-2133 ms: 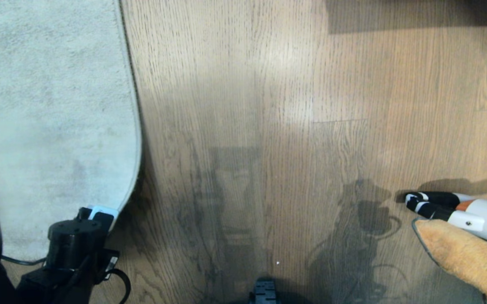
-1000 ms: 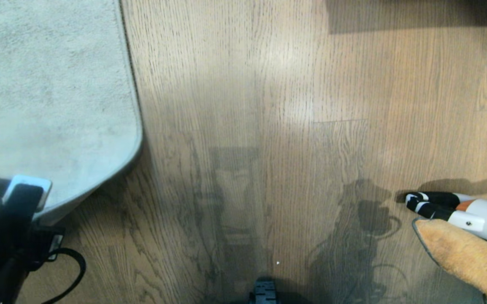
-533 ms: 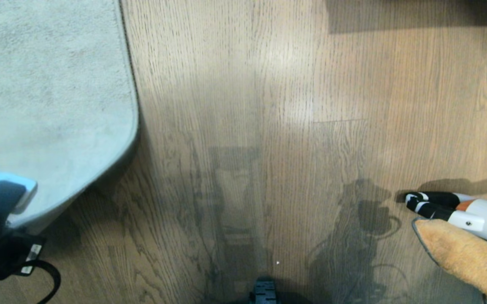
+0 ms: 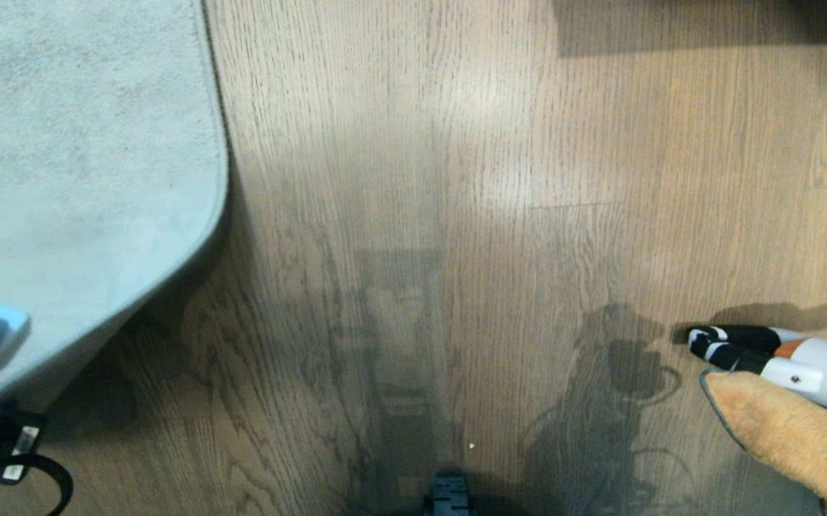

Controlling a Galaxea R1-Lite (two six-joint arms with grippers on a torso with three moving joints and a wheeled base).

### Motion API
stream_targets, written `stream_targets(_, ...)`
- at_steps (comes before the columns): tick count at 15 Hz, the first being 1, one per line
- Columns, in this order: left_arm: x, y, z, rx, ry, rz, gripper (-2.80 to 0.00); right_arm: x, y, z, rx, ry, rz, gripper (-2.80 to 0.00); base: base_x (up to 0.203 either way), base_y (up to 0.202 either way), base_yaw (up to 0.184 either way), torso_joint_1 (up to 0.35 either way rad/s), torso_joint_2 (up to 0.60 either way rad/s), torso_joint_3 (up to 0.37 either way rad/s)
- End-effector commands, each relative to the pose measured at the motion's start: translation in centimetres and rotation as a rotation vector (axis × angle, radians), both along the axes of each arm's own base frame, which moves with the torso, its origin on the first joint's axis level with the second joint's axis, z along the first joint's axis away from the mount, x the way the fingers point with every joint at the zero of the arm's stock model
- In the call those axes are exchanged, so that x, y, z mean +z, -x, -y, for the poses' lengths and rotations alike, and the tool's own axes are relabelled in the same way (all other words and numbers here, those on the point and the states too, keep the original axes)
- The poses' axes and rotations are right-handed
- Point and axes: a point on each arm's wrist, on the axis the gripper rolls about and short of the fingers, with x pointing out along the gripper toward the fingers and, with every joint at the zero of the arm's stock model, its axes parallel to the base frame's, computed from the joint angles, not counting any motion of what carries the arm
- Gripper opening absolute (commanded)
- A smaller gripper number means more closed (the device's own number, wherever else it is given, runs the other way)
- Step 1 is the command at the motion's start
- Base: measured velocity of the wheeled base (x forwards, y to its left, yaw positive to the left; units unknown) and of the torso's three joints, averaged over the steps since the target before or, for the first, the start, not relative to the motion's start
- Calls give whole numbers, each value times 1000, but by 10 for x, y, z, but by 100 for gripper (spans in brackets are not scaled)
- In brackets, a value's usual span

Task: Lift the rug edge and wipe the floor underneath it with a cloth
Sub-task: Lift up the carpet

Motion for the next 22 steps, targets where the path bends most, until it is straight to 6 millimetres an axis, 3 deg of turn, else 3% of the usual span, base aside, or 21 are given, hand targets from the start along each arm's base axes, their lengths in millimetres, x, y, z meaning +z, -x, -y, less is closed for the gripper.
stream_targets(1, 2, 9, -9, 59, 5, -7, -280, 0, 0, 0, 1, 1, -1, -280, 0, 0, 0, 0, 0, 0)
stream_targets(11, 28, 11, -29, 17, 177, -59, -280, 0, 0, 0, 1, 1, -1, -280, 0, 0, 0, 0, 0, 0)
stream_targets(22, 40, 5, -45, -32, 151, -108, -280, 0, 0, 0, 1, 1, -1, -280, 0, 0, 0, 0, 0, 0)
